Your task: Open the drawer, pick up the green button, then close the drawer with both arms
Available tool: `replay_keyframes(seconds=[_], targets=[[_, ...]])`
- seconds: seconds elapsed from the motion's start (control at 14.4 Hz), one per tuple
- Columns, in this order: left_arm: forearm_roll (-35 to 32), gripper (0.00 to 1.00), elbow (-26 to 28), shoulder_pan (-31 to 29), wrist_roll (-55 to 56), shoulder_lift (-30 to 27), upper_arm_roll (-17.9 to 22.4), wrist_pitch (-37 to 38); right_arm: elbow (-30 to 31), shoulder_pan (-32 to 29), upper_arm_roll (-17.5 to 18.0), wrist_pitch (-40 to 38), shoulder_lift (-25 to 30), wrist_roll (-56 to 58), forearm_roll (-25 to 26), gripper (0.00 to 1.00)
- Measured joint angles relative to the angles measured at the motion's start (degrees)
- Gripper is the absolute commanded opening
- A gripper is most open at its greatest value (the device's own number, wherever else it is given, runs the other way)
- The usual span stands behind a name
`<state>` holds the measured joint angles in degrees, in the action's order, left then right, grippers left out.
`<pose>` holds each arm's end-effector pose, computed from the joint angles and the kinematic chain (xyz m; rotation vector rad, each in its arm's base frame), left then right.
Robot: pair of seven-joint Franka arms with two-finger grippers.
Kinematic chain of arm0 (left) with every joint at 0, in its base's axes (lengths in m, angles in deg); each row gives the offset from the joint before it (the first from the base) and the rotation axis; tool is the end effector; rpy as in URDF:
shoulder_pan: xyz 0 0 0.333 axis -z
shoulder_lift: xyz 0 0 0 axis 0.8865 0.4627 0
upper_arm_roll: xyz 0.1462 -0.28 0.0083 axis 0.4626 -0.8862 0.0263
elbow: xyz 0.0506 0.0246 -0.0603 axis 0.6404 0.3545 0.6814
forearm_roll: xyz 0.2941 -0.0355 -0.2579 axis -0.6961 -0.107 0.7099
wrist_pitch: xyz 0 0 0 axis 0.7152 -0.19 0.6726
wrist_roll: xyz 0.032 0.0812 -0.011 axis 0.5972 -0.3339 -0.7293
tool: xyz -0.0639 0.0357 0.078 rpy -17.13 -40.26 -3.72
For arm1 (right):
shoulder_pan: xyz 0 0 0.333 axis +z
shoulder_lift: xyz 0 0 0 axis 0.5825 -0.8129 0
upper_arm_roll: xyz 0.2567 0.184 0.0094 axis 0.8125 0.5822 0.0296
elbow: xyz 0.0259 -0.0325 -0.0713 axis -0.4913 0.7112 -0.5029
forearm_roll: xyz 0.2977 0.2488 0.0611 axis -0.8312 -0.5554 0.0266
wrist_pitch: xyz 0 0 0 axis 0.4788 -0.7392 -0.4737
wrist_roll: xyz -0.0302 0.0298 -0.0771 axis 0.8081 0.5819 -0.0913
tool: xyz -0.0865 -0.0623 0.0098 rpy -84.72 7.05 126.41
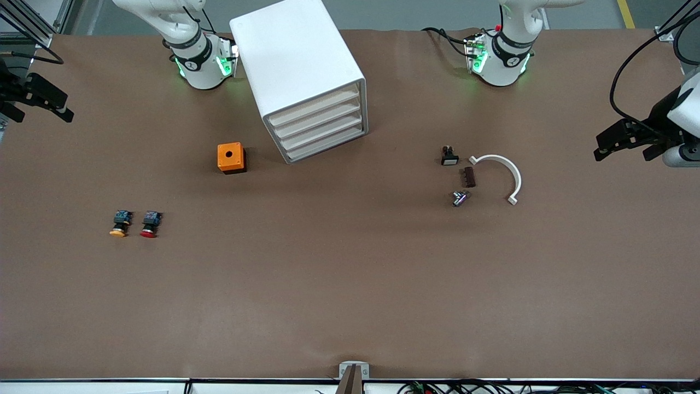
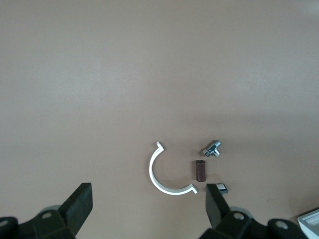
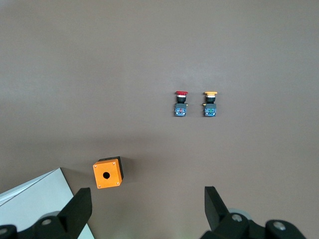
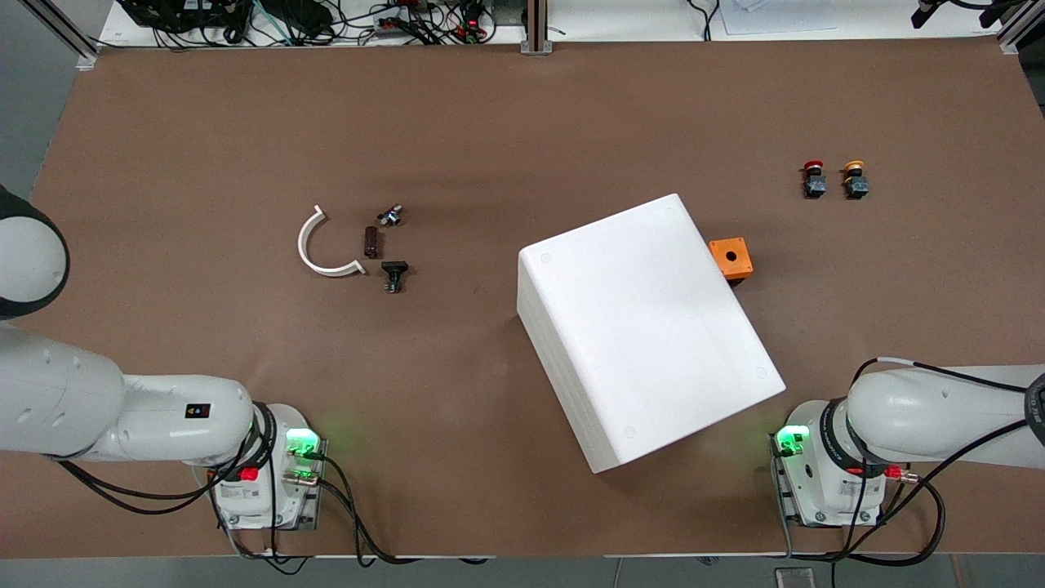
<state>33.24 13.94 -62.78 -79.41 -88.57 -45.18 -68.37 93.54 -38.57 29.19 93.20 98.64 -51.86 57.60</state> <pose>0.5610 -0.0205 0.6166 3.1158 0.0048 0.0717 0.4941 -0.0334 0.6578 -3.1243 0.0343 -0.0574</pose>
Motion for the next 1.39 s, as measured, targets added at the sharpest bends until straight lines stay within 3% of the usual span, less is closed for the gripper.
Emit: replay_keyframes(seconds=[0.69, 1.39], targets=[[0.0, 1.0, 0.4, -0.2, 0.0, 1.8, 0.2, 0.3, 0.4, 0.0, -0.2, 1.7, 0.0, 0.0, 0.7, 1.0], [0.0, 1.0, 0.6, 3.2, 5.8, 17.7, -0.6, -4.4, 0.9, 0.0, -0.3, 1.7, 0.0, 0.0, 0.7, 1.0]])
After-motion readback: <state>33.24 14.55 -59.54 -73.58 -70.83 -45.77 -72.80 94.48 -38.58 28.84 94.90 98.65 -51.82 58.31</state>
